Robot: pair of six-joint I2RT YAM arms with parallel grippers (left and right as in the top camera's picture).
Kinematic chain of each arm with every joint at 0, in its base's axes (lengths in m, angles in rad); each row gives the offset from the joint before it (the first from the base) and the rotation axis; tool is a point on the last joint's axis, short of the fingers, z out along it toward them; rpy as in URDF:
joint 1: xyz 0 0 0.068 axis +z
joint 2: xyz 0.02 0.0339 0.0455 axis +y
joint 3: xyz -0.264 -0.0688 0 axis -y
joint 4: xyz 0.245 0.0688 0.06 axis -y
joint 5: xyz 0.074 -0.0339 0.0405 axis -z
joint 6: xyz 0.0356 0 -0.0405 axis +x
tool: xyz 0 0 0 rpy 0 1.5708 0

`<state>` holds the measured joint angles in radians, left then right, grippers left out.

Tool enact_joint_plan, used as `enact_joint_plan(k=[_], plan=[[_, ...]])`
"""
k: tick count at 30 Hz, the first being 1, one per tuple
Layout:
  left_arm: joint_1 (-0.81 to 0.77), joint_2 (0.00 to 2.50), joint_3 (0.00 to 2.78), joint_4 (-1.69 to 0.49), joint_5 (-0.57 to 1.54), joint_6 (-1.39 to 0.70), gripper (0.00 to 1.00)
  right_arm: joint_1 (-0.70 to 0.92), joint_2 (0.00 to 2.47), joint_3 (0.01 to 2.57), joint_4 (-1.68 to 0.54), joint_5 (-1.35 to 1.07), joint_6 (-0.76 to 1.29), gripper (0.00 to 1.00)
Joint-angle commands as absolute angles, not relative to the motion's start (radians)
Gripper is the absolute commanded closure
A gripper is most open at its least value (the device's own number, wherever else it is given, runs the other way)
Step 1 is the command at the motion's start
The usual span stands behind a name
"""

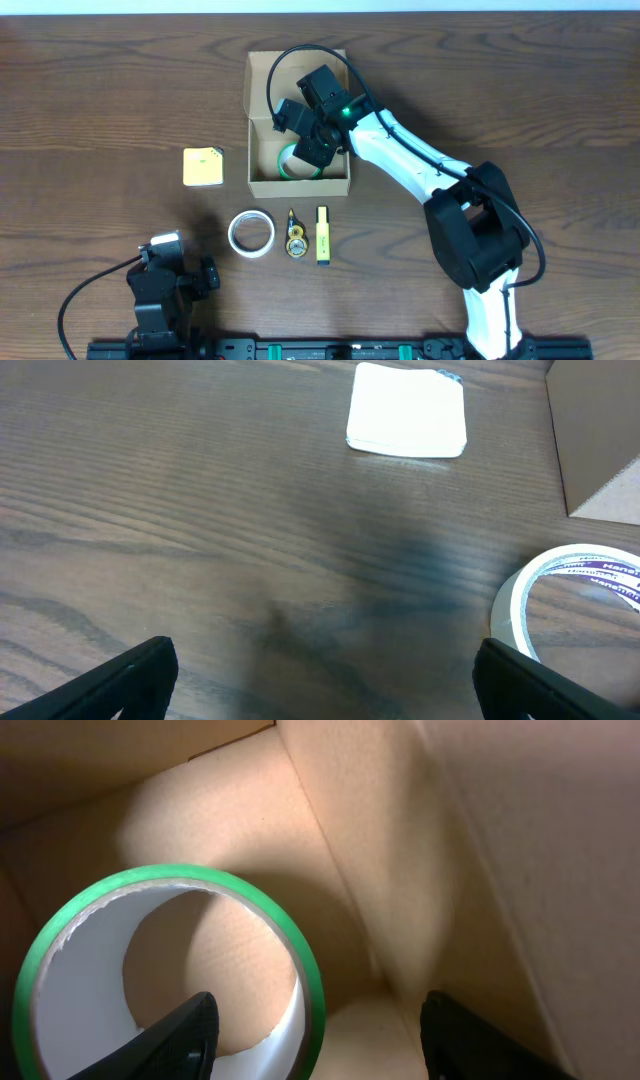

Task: Pack container
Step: 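Lift the green tape with the right gripper and drop it into the box, then move the right gripper to the yellow highlighter and grasp it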

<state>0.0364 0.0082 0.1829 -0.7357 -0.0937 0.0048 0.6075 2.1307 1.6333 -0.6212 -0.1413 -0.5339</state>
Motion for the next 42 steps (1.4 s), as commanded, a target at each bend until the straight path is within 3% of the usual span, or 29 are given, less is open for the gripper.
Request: enact_joint_plan(k=[1,11,17,22,31,42], plan=[[0.032,0.004,0.165,-0.751,-0.108,0.02,0.05,0.615,2.128,1.635,-0.612,-0.146,-0.529,0.35],[0.032,0.004,0.165,-0.751,-0.108,0.02,0.05,0.64,2.044,1.636,-0.603,-0.245,-0.49,0.37],[0.032,0.004,0.165,-0.751,-0.108,0.02,0.05,0.649,1.952,1.636,-0.596,-0.232,-0.405,0.32],[0.032,0.004,0.165,-0.751,-0.108,0.02,0.05,0.649,1.832,1.636,-0.659,-0.027,-0.105,0.27],[0.032,0.004,0.165,-0.751,-0.108,0.02,0.05,0.662,1.703,1.594,-1.214,0.062,0.418,0.08],[0.032,0.004,0.165,-0.751,-0.108,0.02,0.05,0.926,1.568,1.097,-0.971,0.11,0.787,0.09]])
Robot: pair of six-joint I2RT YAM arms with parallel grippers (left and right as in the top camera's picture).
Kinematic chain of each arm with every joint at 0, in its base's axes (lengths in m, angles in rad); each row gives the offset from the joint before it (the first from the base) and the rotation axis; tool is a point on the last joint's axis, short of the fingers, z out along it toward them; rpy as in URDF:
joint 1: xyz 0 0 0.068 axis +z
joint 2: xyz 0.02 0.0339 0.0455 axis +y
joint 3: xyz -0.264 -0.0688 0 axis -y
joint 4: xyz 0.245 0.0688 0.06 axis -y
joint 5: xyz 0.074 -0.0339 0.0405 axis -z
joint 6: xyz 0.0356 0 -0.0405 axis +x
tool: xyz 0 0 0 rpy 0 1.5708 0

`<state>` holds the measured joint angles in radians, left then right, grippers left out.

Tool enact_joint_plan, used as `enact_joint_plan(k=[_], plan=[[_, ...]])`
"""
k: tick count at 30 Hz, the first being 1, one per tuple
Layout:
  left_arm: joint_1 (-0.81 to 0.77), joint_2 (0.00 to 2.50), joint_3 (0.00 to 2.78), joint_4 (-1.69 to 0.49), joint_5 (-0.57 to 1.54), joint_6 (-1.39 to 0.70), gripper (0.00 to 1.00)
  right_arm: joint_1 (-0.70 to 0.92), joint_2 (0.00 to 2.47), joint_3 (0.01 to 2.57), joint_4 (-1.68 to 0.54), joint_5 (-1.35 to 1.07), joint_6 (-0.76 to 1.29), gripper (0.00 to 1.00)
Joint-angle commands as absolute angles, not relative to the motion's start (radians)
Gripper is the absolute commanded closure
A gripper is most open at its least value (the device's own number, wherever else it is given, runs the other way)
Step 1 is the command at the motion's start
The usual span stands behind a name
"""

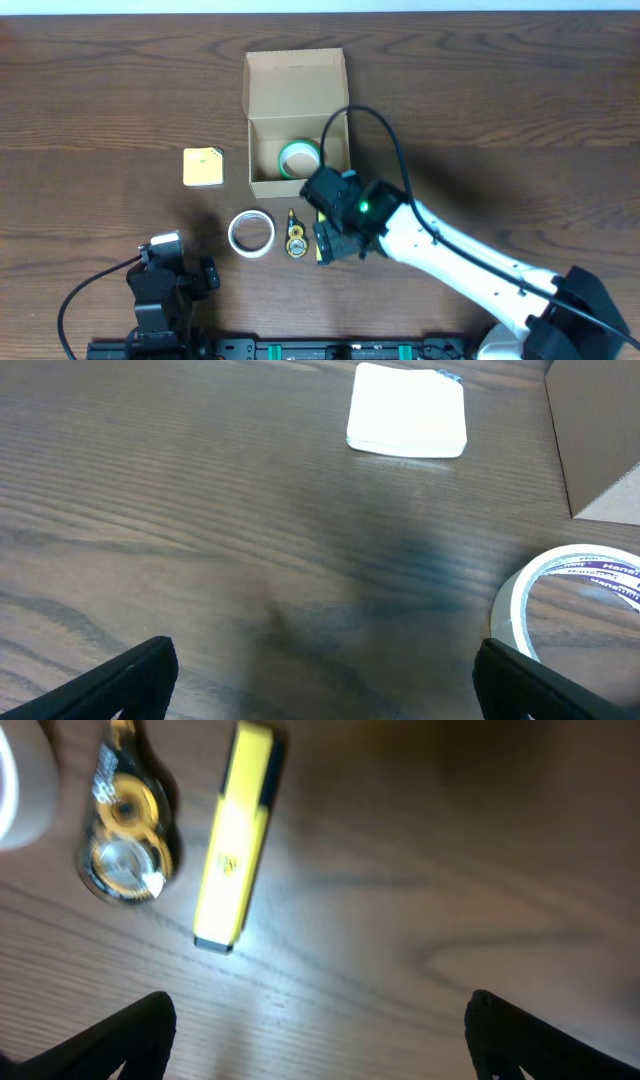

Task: Pack container
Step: 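Move the right gripper to the yellow highlighter and grasp it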

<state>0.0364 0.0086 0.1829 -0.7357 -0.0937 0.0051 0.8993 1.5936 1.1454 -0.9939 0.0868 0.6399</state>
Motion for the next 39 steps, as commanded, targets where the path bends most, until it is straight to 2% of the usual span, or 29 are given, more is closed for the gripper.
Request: enact_joint_plan(k=[1,5,9,12,18,24,28,32,35,39], plan=[[0.032,0.004,0.165,-0.751,-0.108,0.02,0.05,0.939,1.569,1.077,-0.956,0.117,0.838,0.09],[0.032,0.004,0.165,-0.751,-0.108,0.02,0.05,0.981,1.57,1.037,-0.92,0.164,1.036,0.1],[0.032,0.004,0.165,-0.751,-0.108,0.02,0.05,1.01,1.579,1.032,-0.904,0.209,1.211,0.06],[0.032,0.004,0.165,-0.751,-0.108,0.02,0.05,1.014,1.606,1.032,-0.867,0.237,1.287,0.06],[0.032,0.004,0.165,-0.751,-0.108,0.02,0.05,1.01,1.758,1.032,-0.695,0.248,1.286,0.06],[0.032,0.004,0.165,-0.751,-0.108,0.02,0.05,0.994,1.817,1.032,-0.664,0.247,1.286,0.09],[0.032,0.004,0.165,-0.751,-0.108,0.02,0.05,0.994,1.833,1.032,-0.646,0.247,1.286,0.15],[0.032,0.004,0.165,-0.751,-0.108,0.02,0.05,0.994,1.833,1.032,-0.634,0.247,1.287,0.18],[0.032,0.004,0.165,-0.751,-0.108,0.02,0.05,0.994,1.839,1.032,-0.614,0.247,1.286,0.27],[0.032,0.004,0.165,-0.751,-0.108,0.02,0.05,0.994,1.86,1.032,-0.593,0.236,1.286,0.3]])
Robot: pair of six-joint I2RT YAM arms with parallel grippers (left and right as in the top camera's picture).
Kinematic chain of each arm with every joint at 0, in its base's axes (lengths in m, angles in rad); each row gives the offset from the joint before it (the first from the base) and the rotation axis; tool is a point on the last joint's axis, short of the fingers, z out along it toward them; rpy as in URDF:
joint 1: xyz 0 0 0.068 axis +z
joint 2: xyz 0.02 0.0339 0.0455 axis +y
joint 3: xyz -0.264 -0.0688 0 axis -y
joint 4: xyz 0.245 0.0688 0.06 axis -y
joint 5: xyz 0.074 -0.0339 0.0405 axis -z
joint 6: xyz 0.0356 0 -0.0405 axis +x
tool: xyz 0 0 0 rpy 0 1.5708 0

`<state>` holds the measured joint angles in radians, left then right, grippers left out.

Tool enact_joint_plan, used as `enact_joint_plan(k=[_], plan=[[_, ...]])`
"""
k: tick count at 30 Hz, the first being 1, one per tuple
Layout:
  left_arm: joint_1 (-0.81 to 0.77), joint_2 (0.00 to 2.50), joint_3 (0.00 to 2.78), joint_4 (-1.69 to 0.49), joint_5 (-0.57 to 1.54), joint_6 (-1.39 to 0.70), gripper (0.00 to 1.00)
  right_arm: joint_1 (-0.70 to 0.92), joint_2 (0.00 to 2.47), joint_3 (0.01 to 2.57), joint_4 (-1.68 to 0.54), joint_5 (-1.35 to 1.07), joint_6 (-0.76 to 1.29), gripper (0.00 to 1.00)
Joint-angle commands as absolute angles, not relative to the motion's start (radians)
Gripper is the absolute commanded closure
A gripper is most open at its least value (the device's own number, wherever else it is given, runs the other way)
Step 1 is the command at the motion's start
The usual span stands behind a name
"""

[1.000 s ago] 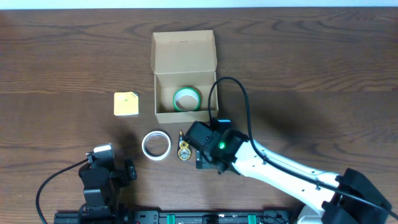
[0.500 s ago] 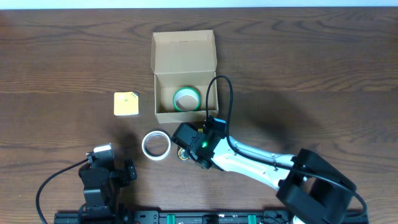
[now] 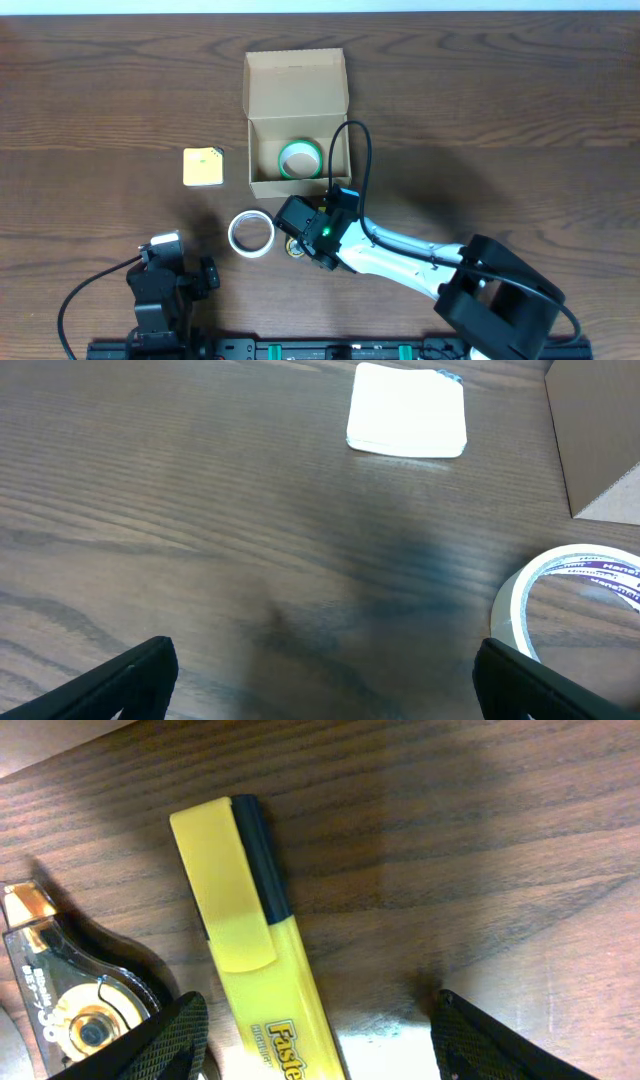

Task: Pack container
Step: 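Move the right gripper to the yellow highlighter and grasp it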

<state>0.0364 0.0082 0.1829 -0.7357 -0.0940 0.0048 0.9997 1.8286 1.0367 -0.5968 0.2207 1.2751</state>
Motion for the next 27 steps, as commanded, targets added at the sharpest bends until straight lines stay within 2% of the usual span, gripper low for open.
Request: enact_joint_plan(k=[1,5,9,13,15,27], plan=[[0.032,0.004,0.165,-0.751,-0.108,0.02,0.05,0.994,1.861,1.032,-0.593,0.236,1.286,0.32],[0.032,0.004,0.165,-0.751,-0.108,0.02,0.05,0.994,1.868,1.032,-0.594,0.235,1.286,0.35],[0.032,0.004,0.165,-0.751,-0.108,0.02,0.05,0.994,1.868,1.032,-0.594,0.234,1.286,0.5],[0.032,0.004,0.165,-0.751,-0.108,0.02,0.05,0.995,1.868,1.032,-0.598,0.218,1.285,0.56],[0.032,0.004,0.165,-0.751,-0.108,0.02,0.05,0.995,1.868,1.032,-0.605,0.209,1.285,0.66],[0.032,0.004,0.165,-0.751,-0.108,0.02,0.05,0.995,1.843,1.032,-0.716,0.194,1.247,0.72]])
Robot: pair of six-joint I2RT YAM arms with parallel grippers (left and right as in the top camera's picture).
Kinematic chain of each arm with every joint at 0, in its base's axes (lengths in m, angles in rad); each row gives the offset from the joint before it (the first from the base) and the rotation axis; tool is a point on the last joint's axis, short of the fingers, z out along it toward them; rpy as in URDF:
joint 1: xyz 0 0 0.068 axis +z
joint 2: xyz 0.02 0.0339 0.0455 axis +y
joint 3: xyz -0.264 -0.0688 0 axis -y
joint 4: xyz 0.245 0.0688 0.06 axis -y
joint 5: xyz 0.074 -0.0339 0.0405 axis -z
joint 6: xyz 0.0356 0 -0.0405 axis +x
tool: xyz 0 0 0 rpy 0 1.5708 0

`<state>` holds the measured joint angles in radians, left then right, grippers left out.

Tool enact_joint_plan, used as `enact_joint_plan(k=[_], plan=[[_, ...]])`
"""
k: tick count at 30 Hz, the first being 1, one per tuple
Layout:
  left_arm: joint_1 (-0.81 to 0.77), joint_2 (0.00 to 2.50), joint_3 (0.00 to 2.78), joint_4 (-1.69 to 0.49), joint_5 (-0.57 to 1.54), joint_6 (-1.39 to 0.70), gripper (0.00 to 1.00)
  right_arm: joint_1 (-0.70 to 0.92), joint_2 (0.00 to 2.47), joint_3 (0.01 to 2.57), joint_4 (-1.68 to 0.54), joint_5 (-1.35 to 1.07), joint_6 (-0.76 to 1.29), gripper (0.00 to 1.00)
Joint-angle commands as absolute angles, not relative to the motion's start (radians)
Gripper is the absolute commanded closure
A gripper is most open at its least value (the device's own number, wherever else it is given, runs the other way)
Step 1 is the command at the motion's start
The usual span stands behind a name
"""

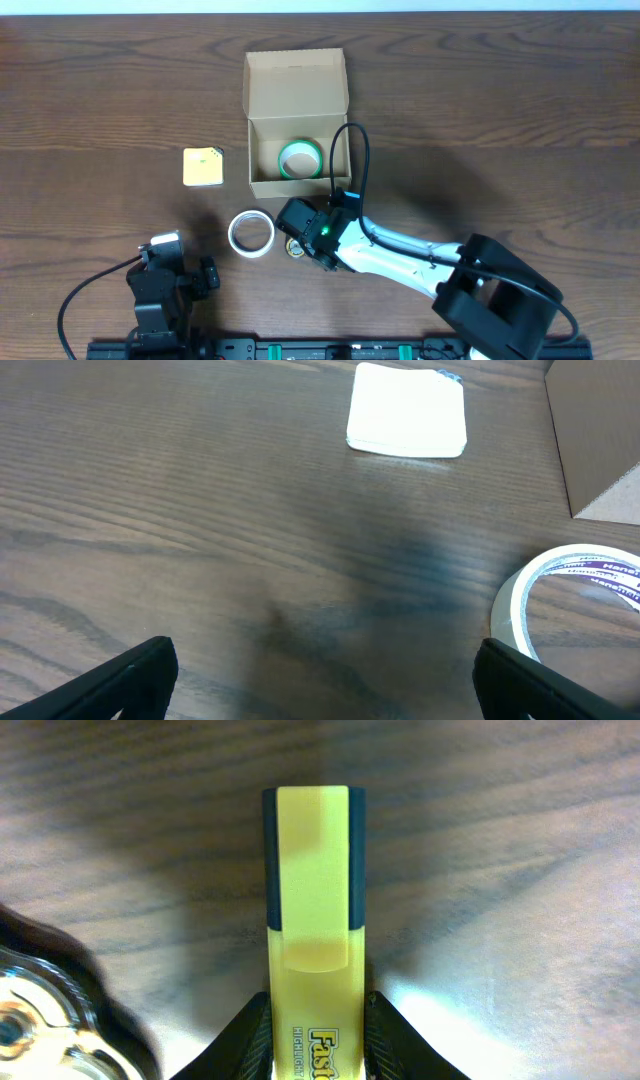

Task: Pack container
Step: 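Move the right gripper to the yellow highlighter and grasp it, then carry the highlighter with the right gripper and release it in the box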

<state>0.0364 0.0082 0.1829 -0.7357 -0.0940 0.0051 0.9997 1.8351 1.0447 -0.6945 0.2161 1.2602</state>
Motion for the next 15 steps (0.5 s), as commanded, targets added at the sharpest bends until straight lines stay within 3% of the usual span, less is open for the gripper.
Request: enact_joint_plan(k=[1,10,15], plan=[[0.032,0.004,0.165,-0.751,-0.108,0.02,0.05,0.995,1.835,1.032,-0.728,0.194,1.248,0.73],[0.032,0.004,0.165,-0.751,-0.108,0.02,0.05,0.996,1.617,1.032,-0.84,0.256,1.17,0.82],[0.032,0.004,0.165,-0.751,-0.108,0.02,0.05,0.996,1.499,1.032,-0.844,0.29,1.071,0.79]])
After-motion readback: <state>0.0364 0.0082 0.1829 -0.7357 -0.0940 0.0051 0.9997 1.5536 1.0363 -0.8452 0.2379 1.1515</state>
